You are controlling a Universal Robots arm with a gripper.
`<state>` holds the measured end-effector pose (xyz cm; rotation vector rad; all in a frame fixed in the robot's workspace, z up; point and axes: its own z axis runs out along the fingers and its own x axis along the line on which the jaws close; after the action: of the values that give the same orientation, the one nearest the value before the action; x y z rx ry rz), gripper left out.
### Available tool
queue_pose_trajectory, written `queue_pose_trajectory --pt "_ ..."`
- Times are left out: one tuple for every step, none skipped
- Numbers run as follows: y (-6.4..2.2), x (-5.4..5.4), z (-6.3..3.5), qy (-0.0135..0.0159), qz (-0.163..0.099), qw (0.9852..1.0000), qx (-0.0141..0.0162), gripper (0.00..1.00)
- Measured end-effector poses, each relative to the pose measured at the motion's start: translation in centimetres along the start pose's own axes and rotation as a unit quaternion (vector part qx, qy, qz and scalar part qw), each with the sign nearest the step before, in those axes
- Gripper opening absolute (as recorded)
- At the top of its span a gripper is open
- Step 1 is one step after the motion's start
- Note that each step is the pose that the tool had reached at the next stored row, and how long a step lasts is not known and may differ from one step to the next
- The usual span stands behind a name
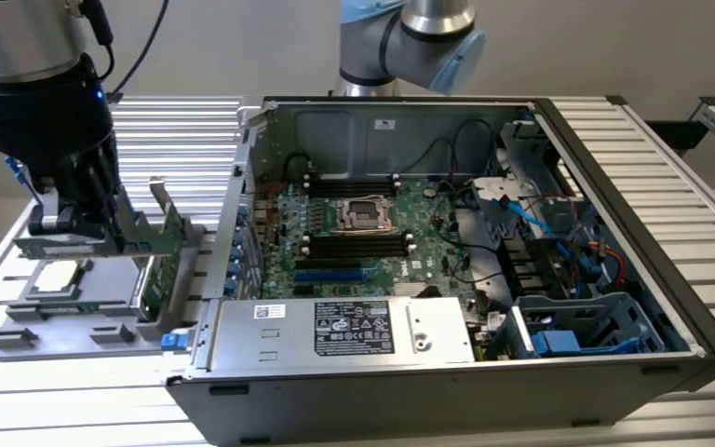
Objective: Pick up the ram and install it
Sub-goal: 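Pick up the ram and move it above insertion slot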
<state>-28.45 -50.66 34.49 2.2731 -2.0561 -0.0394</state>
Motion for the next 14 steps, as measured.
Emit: queue_pose_trajectory --pt "-0.20 -0.1 -0.20 0.0000 0.000 1.0000 0.0000 0.14" --pt "-0.39 -0.2 -0.41 0.0000 0.000 1.0000 0.0000 0.14" --pt "-0.61 -0.3 -0.64 0.0000 0.000 1.0000 0.0000 0.14" --pt "-0.81 -0.4 -0.84 0.0000 0.000 1.0000 0.0000 0.14" --pt "-1.02 -0.5 -1.06 0.0000 0.000 1.0000 0.0000 0.14" --pt "-1.23 -0.6 -1.28 0.0000 0.000 1.0000 0.0000 0.14" --pt "-1.45 -0.7 -1.49 -0.0001 0.000 1.0000 0.0000 0.14" --pt "-1.69 -0.8 -1.74 0.0000 0.000 1.0000 0.0000 0.14" --pt "-1.91 -0.9 -1.96 0.0000 0.000 1.0000 0.0000 0.14" --pt "-2.16 -1.0 -2.20 0.0000 0.000 1.0000 0.0000 0.14" --pt "-2.42 -1.1 -2.43 0.0000 0.000 1.0000 0.0000 0.14" --pt "-2.71 -1.1 -2.67 0.0000 0.000 1.0000 0.0000 0.14" --pt "-3.05 -1.2 -2.90 0.0000 0.000 1.0000 0.0000 0.14" --pt "-3.41 -1.2 -3.09 0.0000 0.000 1.0000 0.0000 0.14"
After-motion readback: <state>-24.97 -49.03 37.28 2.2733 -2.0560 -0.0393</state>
